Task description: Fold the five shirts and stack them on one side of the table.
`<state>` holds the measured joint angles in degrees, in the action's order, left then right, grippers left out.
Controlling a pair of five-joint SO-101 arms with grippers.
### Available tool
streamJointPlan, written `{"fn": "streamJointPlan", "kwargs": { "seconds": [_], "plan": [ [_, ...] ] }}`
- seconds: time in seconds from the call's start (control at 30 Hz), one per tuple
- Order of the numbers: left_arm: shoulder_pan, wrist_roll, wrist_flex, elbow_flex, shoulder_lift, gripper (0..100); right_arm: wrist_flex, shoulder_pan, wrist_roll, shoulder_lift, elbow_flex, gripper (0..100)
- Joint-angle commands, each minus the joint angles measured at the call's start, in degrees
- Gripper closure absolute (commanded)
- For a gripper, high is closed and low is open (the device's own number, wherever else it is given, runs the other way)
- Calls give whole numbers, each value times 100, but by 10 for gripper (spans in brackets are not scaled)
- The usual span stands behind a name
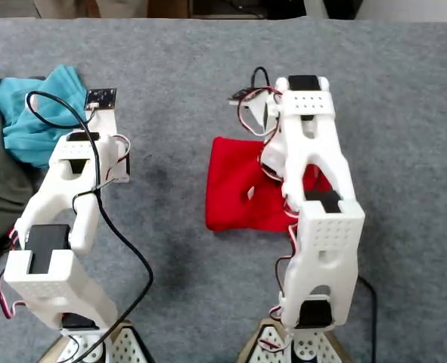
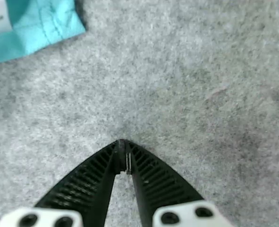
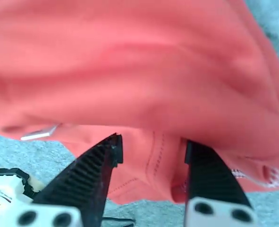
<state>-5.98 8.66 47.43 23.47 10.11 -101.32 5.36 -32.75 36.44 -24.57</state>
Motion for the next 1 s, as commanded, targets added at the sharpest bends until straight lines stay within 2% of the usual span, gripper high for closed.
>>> {"fn": "streamJointPlan", "kwargs": {
  "seconds": [0.0, 0.1, 0.23, 0.57, 0.97],
  "plan": [
    [53, 26, -70, -114, -48, 980, -88, -13, 26, -453, 4, 821],
    [53, 26, -70, -114, -48, 980, -88, -145, 26, -453, 4, 899],
    [53, 26, -70, -114, -48, 980, -97, -330, 26, -488, 4, 942],
    [53, 26, -70, -114, -48, 980, -105, -444, 26, -796, 136, 944],
    [53, 26, -62, -114, -48, 980, -88, -585, -26, -2325, 1763, 944]
  ]
}}
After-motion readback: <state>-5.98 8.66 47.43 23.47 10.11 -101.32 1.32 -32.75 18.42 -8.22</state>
